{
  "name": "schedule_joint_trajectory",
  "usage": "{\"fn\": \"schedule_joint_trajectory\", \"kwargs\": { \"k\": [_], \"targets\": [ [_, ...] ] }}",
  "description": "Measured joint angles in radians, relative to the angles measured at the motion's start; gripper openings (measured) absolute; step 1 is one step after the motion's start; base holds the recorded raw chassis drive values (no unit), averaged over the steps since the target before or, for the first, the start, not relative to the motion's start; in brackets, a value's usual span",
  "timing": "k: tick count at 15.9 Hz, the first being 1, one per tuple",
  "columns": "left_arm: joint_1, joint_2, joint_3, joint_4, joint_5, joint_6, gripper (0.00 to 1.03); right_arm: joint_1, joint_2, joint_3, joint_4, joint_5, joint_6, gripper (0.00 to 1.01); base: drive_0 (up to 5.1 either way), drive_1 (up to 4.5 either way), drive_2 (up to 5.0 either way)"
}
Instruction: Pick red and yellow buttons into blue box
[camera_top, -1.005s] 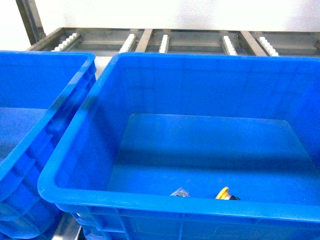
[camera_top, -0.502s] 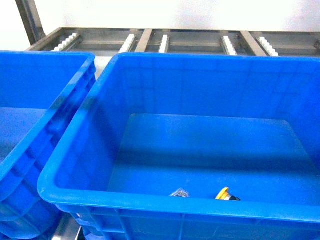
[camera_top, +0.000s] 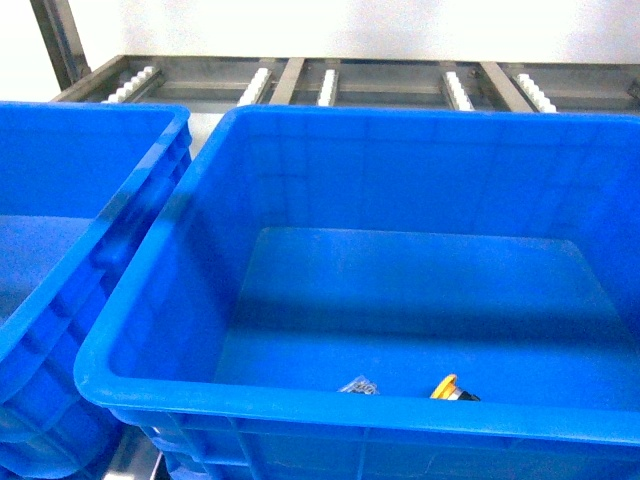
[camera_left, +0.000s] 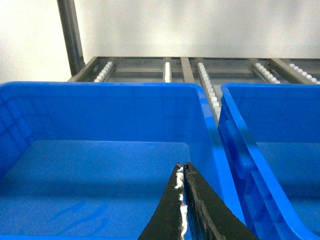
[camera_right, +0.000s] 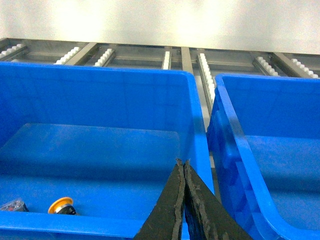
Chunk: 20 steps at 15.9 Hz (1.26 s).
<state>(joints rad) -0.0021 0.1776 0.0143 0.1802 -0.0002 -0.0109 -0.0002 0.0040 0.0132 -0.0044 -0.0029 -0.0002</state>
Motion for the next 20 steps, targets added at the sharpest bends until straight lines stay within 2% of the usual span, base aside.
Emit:
{"fn": "schedule_joint_trajectory", "kwargs": {
  "k": [1,2,3,8,11,13,16,18,19,20],
  "targets": [
    [0.0,-0.024,0.0,-0.037,0.0,0.0,0.02,0.0,0.0,0.0,0.0,0.0,0.0,0.02,0.0,0.0,0.0],
    [0.0,-0.098,0.0,-0.15,0.0,0.0,0.02,0.0,0.0,0.0,0.0,0.0,0.0,0.02,0.0,0.0,0.0],
    [0.0,-0.168,0.0,-0.185,0.0,0.0,0.02,0.0,0.0,0.0,0.0,0.0,0.0,0.02,0.0,0.0,0.0],
    [0.0,-0.167,0.0,-0.185,0.0,0.0,0.02,0.0,0.0,0.0,0.0,0.0,0.0,0.02,0.0,0.0,0.0],
    [0.0,-0.167,0.0,-0.185,0.0,-0.001,0.03,0.0,0.0,0.0,0.0,0.0,0.0,0.11,0.0,0.0,0.0],
    [0.0,-0.167,0.0,-0.185,0.0,0.0,0.07,0.0,0.0,0.0,0.0,0.0,0.0,0.17,0.0,0.0,0.0],
    [0.0,-0.167,0.0,-0.185,0.0,0.0,0.44,0.0,0.0,0.0,0.0,0.0,0.0,0.54,0.0,0.0,0.0],
    [0.0,-0.167,0.0,-0.185,0.0,0.0,0.91,0.0,0.0,0.0,0.0,0.0,0.0,1.0,0.0,0.0,0.0],
    [0.0,-0.167,0.0,-0.185,0.0,0.001,0.97,0.0,0.0,0.0,0.0,0.0,0.0,0.98,0.0,0.0,0.0],
    [0.0,-0.167,0.0,-0.185,0.0,0.001,0.98,0.0,0.0,0.0,0.0,0.0,0.0,0.98,0.0,0.0,0.0]
  ]
}}
